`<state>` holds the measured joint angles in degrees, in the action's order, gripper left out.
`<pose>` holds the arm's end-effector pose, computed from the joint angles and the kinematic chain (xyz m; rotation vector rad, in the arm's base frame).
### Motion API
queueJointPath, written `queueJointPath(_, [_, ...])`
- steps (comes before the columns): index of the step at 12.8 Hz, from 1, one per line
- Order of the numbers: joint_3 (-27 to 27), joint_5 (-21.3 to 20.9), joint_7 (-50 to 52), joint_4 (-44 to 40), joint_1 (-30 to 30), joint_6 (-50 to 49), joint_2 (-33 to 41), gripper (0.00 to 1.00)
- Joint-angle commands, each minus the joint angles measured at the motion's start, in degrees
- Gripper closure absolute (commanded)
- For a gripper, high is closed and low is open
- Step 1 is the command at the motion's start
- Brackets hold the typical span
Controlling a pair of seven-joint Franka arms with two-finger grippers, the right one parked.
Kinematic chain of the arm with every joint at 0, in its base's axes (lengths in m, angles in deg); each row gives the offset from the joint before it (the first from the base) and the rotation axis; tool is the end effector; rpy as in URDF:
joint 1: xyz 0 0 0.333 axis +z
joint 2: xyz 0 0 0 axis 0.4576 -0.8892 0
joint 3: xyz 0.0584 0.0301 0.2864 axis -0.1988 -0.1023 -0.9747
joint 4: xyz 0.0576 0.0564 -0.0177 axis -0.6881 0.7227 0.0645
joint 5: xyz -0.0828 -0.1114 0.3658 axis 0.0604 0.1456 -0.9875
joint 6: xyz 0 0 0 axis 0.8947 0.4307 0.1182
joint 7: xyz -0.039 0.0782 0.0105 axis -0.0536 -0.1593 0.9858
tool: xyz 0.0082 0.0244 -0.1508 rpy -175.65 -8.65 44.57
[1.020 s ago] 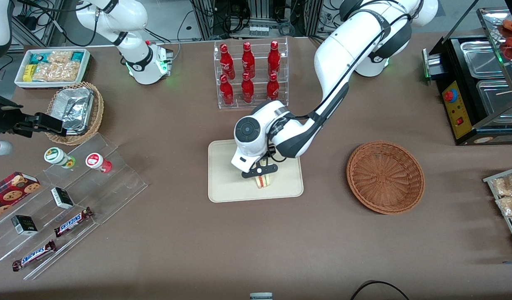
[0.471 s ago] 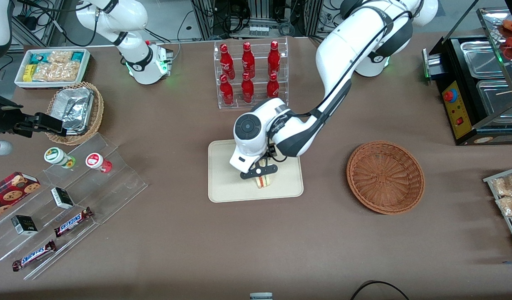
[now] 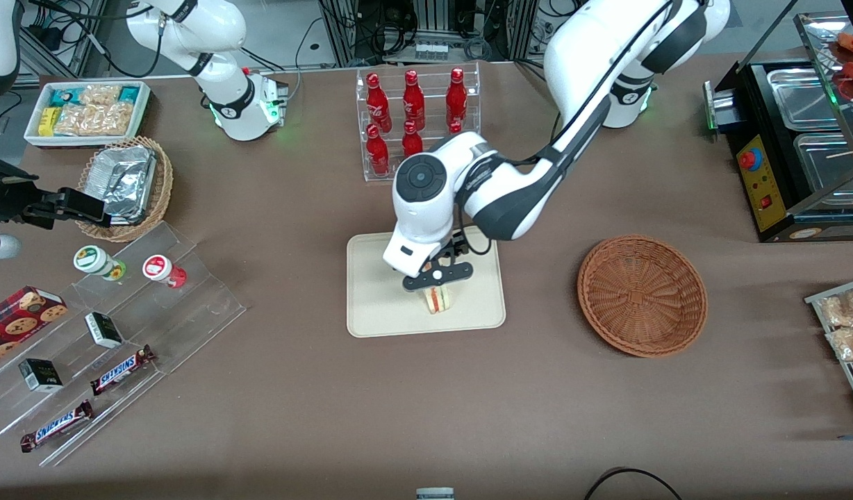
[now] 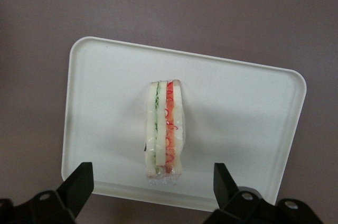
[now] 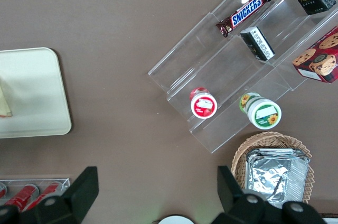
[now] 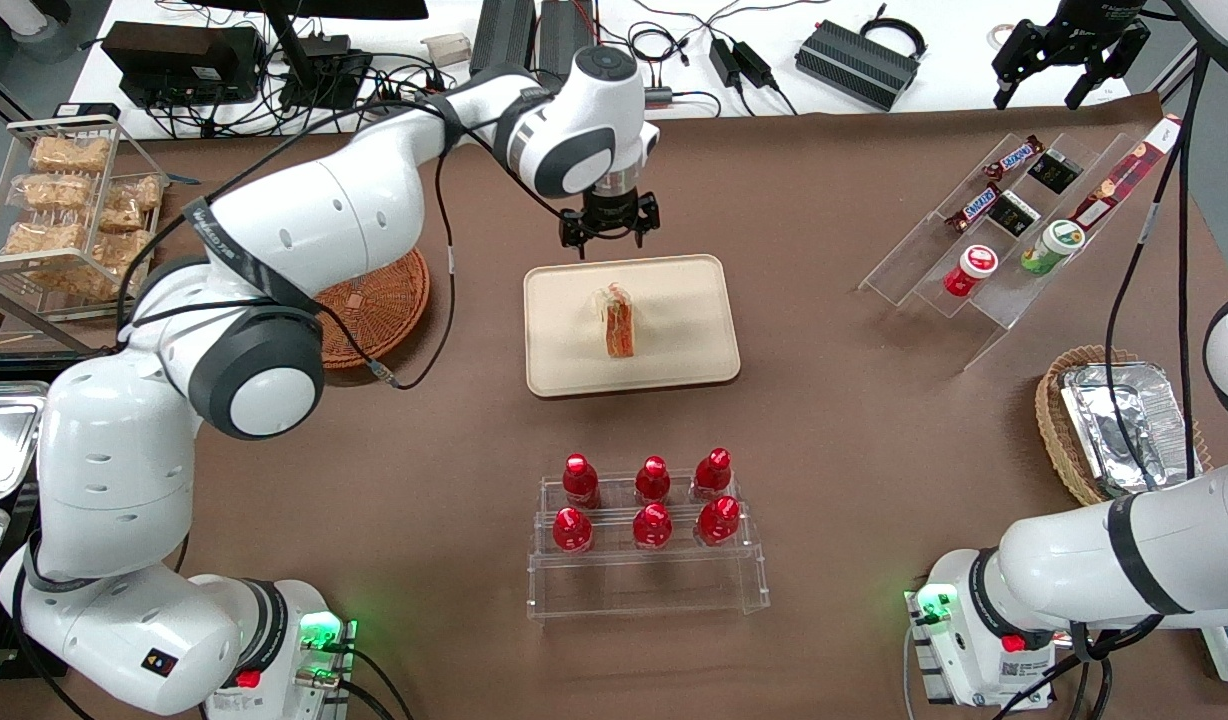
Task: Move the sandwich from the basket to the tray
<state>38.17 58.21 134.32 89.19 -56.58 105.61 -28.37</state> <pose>0.5246 -0.5010 0.3118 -3.1114 -0.3531 0.0131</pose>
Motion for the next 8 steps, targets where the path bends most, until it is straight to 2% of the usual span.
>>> queueJointPath(1, [-0.1, -0.2, -1.8, 1.7, 3.3, -2.4, 4.1, 0.0])
queueJointPath(4, [0.2, 0.8, -8.1, 7.9, 8.4, -2.4, 9.5, 0.0])
queueJointPath(8, [0.2, 7.4, -23.7, 16.4, 17.1, -2.5, 17.9, 0.0])
